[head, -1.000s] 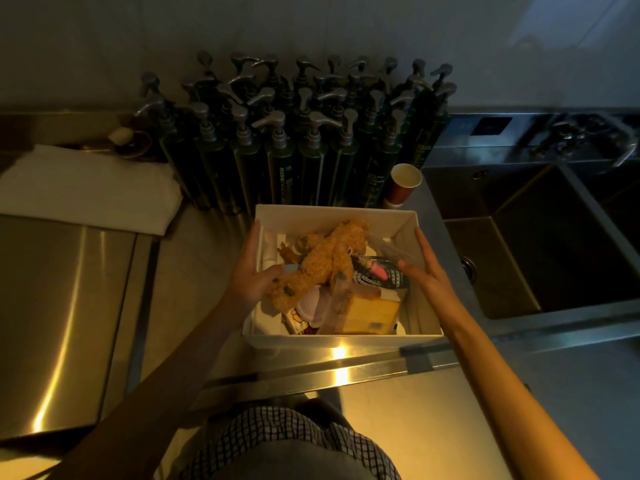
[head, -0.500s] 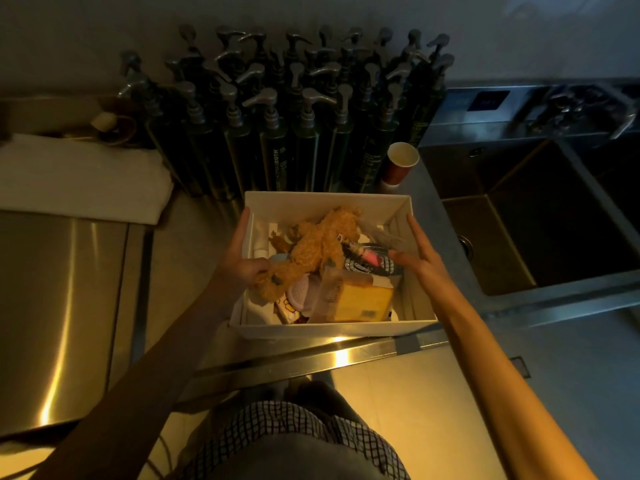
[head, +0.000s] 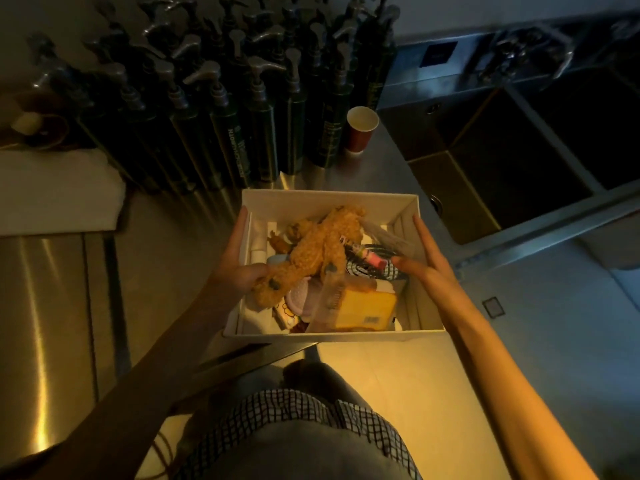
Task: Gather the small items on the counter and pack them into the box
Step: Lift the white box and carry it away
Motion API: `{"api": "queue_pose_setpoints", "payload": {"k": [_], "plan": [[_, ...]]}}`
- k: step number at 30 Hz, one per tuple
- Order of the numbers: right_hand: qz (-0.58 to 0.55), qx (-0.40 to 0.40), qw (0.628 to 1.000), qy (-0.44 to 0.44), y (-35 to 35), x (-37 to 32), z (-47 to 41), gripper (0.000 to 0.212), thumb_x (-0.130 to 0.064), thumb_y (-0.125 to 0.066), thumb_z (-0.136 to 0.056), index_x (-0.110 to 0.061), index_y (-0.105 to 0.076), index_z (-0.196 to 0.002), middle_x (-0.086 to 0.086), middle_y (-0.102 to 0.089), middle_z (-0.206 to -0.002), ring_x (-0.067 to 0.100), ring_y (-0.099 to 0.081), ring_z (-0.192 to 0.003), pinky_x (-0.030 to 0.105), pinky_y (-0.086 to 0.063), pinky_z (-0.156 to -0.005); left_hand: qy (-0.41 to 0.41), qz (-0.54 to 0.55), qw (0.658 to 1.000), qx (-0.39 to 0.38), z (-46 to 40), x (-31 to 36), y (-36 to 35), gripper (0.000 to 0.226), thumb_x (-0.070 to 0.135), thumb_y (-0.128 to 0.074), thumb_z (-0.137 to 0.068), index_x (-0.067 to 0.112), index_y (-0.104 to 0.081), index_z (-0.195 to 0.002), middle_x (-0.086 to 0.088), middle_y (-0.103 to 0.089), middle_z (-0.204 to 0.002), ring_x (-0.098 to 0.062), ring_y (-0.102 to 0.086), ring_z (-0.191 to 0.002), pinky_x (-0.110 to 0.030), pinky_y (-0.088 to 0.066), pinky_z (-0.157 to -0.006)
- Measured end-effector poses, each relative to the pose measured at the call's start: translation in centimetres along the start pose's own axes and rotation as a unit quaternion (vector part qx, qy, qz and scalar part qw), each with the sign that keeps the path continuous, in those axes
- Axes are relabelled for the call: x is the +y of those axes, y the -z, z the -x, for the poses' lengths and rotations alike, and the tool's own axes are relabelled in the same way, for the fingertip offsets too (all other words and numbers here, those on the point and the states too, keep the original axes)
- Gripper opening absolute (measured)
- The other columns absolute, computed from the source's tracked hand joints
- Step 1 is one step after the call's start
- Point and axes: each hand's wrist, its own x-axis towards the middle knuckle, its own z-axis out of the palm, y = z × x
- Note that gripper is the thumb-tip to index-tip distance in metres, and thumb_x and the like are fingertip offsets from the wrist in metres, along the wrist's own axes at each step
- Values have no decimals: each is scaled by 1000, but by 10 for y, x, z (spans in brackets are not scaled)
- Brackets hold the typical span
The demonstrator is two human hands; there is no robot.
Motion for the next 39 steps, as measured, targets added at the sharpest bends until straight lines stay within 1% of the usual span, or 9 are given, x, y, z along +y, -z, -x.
{"api": "queue_pose_setpoints", "payload": {"k": [3, 6, 10, 16, 19, 26, 32, 36, 39], "plan": [[-9, 33, 999, 0, -3, 1, 22, 86, -36, -61, -73, -47, -16, -145, -7, -17, -156, 5, -21, -131, 29, -24, -102, -3, -12, 1000, -14, -2, -1, 1, 94, 2, -69, -80, 49, -14, -140, 15, -28, -150, -15, -36, -134, -44, -40, -104], [-19, 75, 997, 2, -11, 2, 43, 82, -34, -58, -74, -46, -17, -144, -8, -13, -157, 3, -17, -132, 28, -22, -102, 3, -3, 999, -53, -1, -1, 6, 91, 11, -68, -78, 55, -17, -139, 4, -35, -150, -17, -47, -126, -39, -48, -91], [-38, 136, 990, -10, -26, 7, 75, 83, -30, -56, -73, -44, -19, -146, -10, -13, -157, -2, -17, -128, 18, -24, -97, -6, 21, 993, -114, 6, 4, 12, 87, 15, -69, -78, 54, -21, -139, 16, -48, -133, 1, -58, -108, -19, -53, -74], [-64, 227, 971, -44, -45, 18, 131, 89, -29, -57, -68, -42, -17, -147, -11, -10, -158, -5, -17, -124, 9, -24, -92, -27, -3, 974, -223, 19, 11, 10, 86, 27, -70, -77, 59, -20, -139, 24, -43, -136, 2, -56, -113, -17, -53, -72], [-66, 268, 960, -54, -48, 28, 163, 90, -25, -56, -68, -39, -17, -148, -11, -10, -158, -10, -18, -124, -1, -24, -84, -34, -17, 966, -254, 27, 11, -4, 83, 19, -65, -82, 54, -19, -141, 34, -44, -122, 12, -58, -101, -12, -51, -67], [-77, 346, 931, -81, -38, 52, 233, 88, -25, -57, -68, -40, -19, -145, -10, -12, -158, -4, -19, -132, 11, -25, -99, -41, -65, 940, -332, 50, 10, -51, 92, 18, -69, -81, 42, -12, -149, 35, -46, -112, 18, -57, -93, -6, -48, -65], [-118, 407, 900, -99, -23, 82, 293, 90, -25, -58, -68, -36, -18, -148, -17, -18, -149, -25, -33, -108, -8, -34, -70, -56, -117, 904, -407, 72, 7, -108, 92, 26, -71, -75, 50, -14, -144, 47, -45, -110, 18, -55, -98, -9, -49, -69], [-140, 447, 875, -121, -1, 111, 341, 91, -29, -60, -67, -40, -19, -147, -11, -16, -156, -1, -28, -126, -2, -39, -73, -68, -134, 879, -453, 99, 3, -163, 95, 26, -69, -76, 42, -11, -150, 35, -42, -124, 15, -54, -106, -10, -50, -72], [-148, 481, 854, -130, 21, 134, 380, 91, -31, -60, -67, -41, -19, -147, -14, -16, -156, -3, -24, -125, -1, -34, -75, -87, -148, 862, -477, 127, -3, -211, 88, 24, -68, -81, 47, -14, -146, 37, -41, -126, 20, -50, -107, -9, -50, -75]]}}
